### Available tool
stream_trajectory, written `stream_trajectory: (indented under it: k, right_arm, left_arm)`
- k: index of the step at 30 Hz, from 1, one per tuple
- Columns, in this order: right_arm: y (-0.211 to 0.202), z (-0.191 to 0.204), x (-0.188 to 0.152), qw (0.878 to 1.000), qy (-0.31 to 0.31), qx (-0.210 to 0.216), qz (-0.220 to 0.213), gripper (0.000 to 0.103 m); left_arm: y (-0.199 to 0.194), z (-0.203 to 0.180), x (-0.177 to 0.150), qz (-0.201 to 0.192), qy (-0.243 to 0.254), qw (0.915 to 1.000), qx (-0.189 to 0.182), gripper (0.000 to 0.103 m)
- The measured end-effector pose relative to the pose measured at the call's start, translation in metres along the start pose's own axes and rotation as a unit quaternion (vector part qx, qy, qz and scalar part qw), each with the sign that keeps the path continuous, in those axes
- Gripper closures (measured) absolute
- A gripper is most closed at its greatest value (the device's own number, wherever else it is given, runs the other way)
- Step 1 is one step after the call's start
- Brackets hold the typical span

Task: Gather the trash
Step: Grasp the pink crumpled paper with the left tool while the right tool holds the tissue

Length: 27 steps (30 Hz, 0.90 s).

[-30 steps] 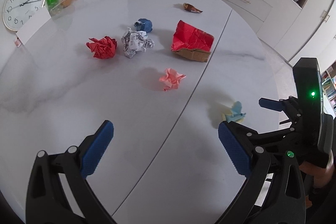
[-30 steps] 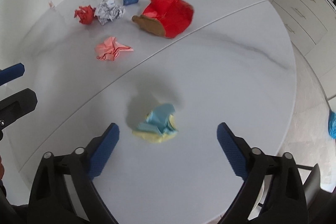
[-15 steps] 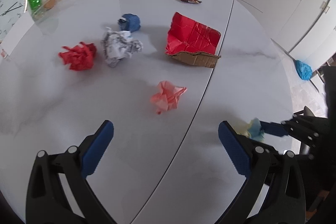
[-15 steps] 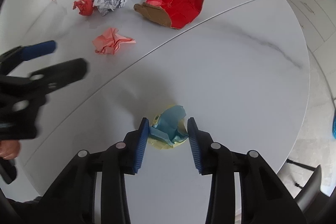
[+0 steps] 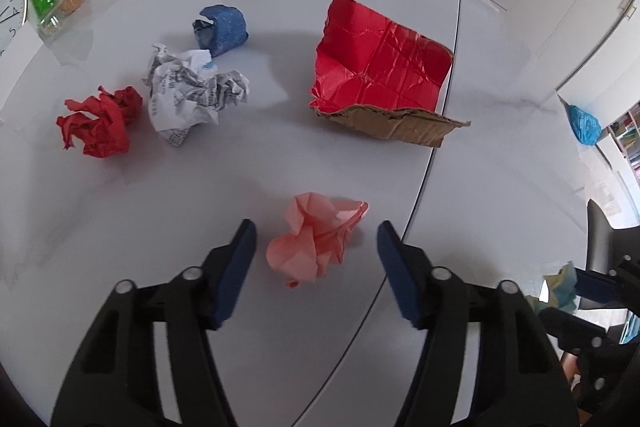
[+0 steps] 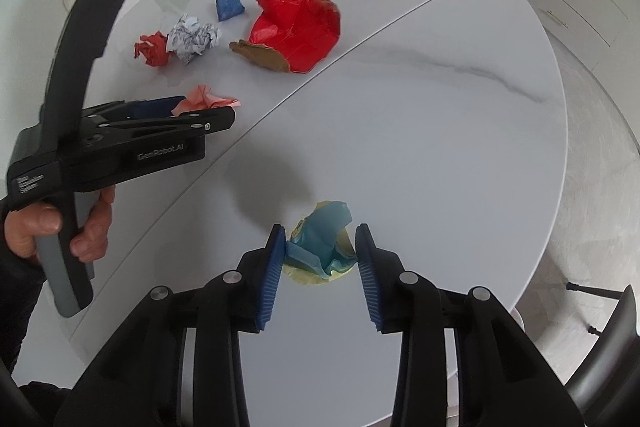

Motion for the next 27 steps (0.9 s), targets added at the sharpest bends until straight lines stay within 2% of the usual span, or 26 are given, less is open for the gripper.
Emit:
stream_trajectory:
  k: [4,7,13,18,27]
  right_arm:
    - [-0.002,-0.002,-0.003,1.0,0.006,-0.001,-0.001,0.066]
    - [-0.005,-0.004,-0.006,1.0,0.008,-0.002,-0.004,0.066]
    - [-0.015,-0.013,-0.012,1.0,0.022,-0.009,-0.016,0.066]
    - [-0.034,-0.025,-0.028,0.999,0.034,-0.02,-0.029,0.066]
    - [-0.072,-0.051,-0.075,0.995,0.069,-0.042,-0.051,0.066]
  left_arm:
    - [0.0,0.001,0.002,-0.007,0.002,1.0,0.0,0.065]
    - [-0.001,0.0,0.003,-0.01,0.006,0.9999,-0.001,0.072]
    - [-0.011,0.002,-0.005,-0.007,-0.004,0.9999,-0.01,0.074]
    - [-0.041,-0.007,-0.019,-0.017,-0.003,0.9997,-0.019,0.074]
    - [-0.106,-0.059,-0.054,-0.044,0.042,0.9971,-0.046,0.074]
Point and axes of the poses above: each gripper's, at about its wrist camera, not at the fingertips, and y roughly the way its jaws point, z to its left, x to its top, the point moved 9 cm from there along y, roughly the way its jaws point, and after that the axes turned 12 degrees about x, right-handed, at the moved point
